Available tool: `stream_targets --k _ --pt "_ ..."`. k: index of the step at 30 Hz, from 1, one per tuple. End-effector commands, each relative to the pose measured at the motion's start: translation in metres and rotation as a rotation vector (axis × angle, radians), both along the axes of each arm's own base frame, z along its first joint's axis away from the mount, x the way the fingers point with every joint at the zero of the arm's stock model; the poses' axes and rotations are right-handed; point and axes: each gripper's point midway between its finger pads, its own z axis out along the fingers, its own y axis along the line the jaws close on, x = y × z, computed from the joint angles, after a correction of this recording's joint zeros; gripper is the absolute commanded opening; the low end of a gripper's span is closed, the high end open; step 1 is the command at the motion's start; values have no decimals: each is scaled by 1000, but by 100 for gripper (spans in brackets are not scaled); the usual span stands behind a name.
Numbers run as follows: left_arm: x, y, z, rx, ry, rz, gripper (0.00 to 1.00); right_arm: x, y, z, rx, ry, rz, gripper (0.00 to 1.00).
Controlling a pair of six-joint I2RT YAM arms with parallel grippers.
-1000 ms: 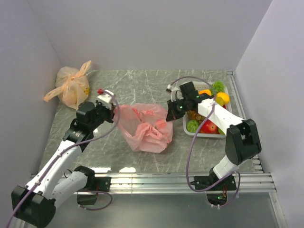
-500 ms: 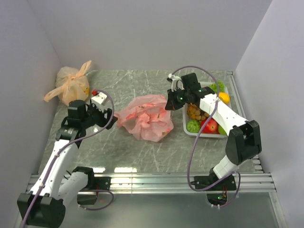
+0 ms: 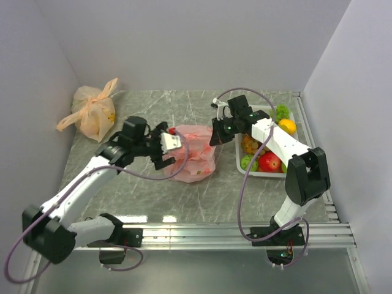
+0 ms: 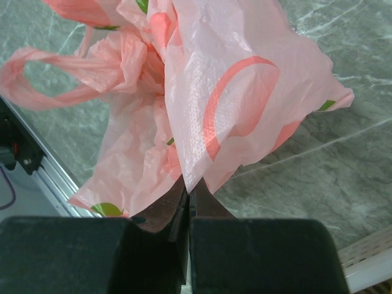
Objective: Place the fake fruits into the plastic bag and tie a complex knot
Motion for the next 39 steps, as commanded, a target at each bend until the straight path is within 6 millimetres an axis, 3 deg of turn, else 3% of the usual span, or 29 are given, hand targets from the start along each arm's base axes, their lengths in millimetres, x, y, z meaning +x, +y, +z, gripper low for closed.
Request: stream_targets --k 1,4,7,10,11,12,14,16,18,19,21,22,25,27,30,31,32,35,37,38,39 --pt "23 -20 3 83 -131 -54 99 8 10 24 42 -36 4 0" --pt "43 -37 -18 150 -155 -61 98 9 10 24 38 -33 8 0" --pt "61 -28 -54 272 -128 -23 88 10 9 26 34 -42 8 0" --pt "59 -7 -85 404 -98 -37 58 14 8 28 28 -56 0 0" --pt "56 -3 -89 414 -80 -37 31 16 7 28 22 -63 -3 0" --pt "47 8 -91 426 -37 -35 17 22 4 29 12 -79 -20 0" --pt "33 23 -90 410 24 -30 0 30 -1 31 0 -102 -46 0" --pt "6 49 -82 363 99 -38 0 47 -14 34 2 -124 -99 0" --pt "-30 81 -93 403 168 -57 0 61 -23 41 19 -139 -132 0" --pt "-48 92 -109 438 192 -102 0 66 -24 40 20 -136 -141 0" --pt "-74 110 -117 459 210 -114 0 76 -25 47 31 -162 -152 0" --pt "-100 118 -137 491 280 -151 0 79 -26 45 27 -166 -159 0" --pt "-123 124 -157 509 282 -207 0 91 -23 45 32 -179 -168 0" --pt "-126 121 -159 494 279 -220 0 99 -21 47 36 -193 -175 0" --pt "-119 108 -145 432 266 -233 1 109 -17 47 46 -208 -173 0" --pt "-112 99 -128 389 240 -232 9 111 -13 41 44 -199 -163 0" --pt "-106 91 -115 343 220 -226 34 113 -10 41 45 -207 -146 0" --pt "-92 55 -55 144 179 -203 62 112 8 44 58 -240 -51 0" --pt "-78 35 -11 27 144 -160 66 107 26 48 64 -259 21 0" --pt "-71 31 3 -8 139 -134 66 109 30 51 57 -289 50 0" --pt "-55 26 32 -79 106 -70 67 104 40 50 49 -294 83 0"
